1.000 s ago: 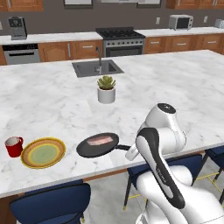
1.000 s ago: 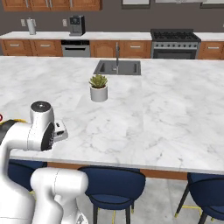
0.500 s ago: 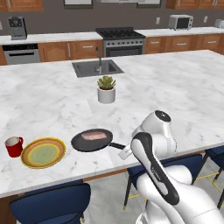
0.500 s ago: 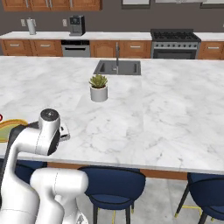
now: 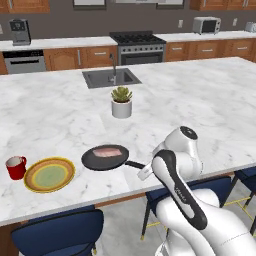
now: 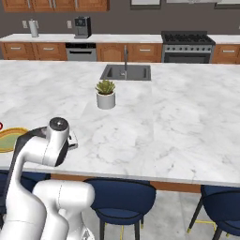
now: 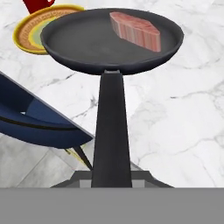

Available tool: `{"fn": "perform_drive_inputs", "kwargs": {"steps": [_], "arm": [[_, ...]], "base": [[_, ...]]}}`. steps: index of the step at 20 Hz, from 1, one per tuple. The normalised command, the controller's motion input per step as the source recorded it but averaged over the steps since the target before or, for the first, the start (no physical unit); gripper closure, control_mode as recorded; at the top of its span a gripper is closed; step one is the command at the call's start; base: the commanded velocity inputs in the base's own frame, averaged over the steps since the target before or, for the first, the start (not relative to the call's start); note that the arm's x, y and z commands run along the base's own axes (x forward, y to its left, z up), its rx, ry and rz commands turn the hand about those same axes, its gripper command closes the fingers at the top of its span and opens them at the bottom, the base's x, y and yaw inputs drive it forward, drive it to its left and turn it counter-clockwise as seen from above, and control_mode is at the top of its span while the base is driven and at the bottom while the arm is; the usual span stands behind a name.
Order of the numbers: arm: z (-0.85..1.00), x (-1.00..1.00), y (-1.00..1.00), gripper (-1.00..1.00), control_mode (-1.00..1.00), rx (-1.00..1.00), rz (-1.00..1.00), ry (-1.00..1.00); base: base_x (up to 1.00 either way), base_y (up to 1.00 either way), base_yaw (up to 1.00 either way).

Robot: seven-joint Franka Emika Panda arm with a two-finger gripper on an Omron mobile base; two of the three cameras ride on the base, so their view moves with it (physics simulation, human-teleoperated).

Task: Pick up the pan with the steak in it and place it on the dining table. Then place the steak on the plate.

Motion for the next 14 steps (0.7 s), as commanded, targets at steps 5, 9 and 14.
{"fn": "perform_drive_inputs", "kwargs": {"steps": [5,9,14], "arm": [[-0.47,-0.05,0.0,1.0,-1.0,-0.09,0.0,-0.01],[-0.53,-0.09,0.0,1.0,-1.0,-0.08,0.0,-0.01],[-0.47,-0.05,0.0,1.0,-1.0,-0.03,0.0,-0.05]], "base": [[0.0,0.0,0.0],[0.0,0.0,0.0],[0.0,0.0,0.0]]}}
